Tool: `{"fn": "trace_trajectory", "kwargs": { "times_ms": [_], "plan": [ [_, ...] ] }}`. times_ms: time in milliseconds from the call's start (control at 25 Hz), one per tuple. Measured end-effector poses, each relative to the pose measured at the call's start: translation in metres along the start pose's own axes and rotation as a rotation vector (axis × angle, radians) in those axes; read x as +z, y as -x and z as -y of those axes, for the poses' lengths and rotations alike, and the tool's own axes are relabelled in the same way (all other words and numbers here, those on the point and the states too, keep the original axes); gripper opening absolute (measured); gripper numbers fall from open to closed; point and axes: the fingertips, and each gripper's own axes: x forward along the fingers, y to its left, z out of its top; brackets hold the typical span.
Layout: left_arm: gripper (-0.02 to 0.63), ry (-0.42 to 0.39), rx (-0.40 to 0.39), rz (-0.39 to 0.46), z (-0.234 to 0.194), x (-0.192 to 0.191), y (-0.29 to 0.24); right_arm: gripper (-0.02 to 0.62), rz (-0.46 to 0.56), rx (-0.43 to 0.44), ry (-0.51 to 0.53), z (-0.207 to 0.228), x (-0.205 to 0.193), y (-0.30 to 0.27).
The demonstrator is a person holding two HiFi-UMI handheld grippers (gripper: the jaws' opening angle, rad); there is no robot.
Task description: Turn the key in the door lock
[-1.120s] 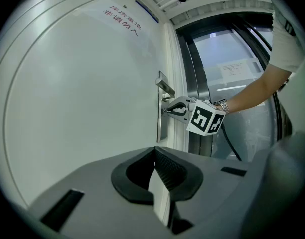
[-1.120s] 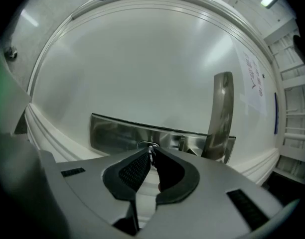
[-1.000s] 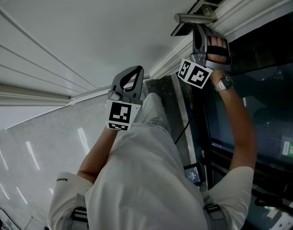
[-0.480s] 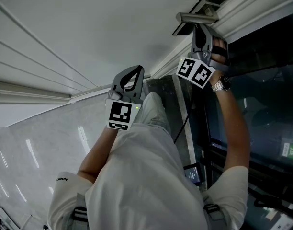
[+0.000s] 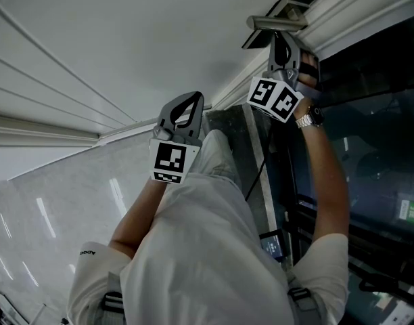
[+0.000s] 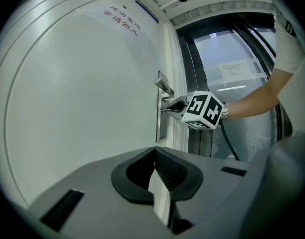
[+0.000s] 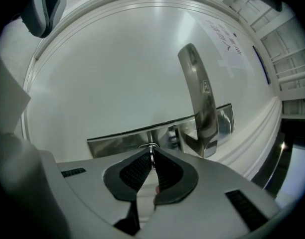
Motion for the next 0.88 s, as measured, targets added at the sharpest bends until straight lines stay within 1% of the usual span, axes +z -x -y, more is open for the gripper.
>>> {"fn": "trace_trajectory", "kwargs": {
  "times_ms": [280,480,760,880],
  "plan": [
    [0.009,0.002,-0.002,0.007,0.0012,0.001,0.0006,0.021,0.005,-0.002,-0.005,-0.0008,-0.0019,-0.0008],
    [0.009,0.006,0.004,0.011,-0.0004,0.0017,0.0029,0.011,0.003,0.032,-0.128,0.0011,-0.0016,-0.0007],
    [0.009,0.009,0.012,0.012,-0.0037,0.0012,0.0067,0.011,-0.001,0.039,-0.163,0.0023,-0.0005,-0.0009],
    [0.009,0.008,0.011,0.013,-0.0029,0.0016,0.0075,0.011,-0.009,0.062,-0.24,0.0034,-0.0007,-0.001]
  ]
}}
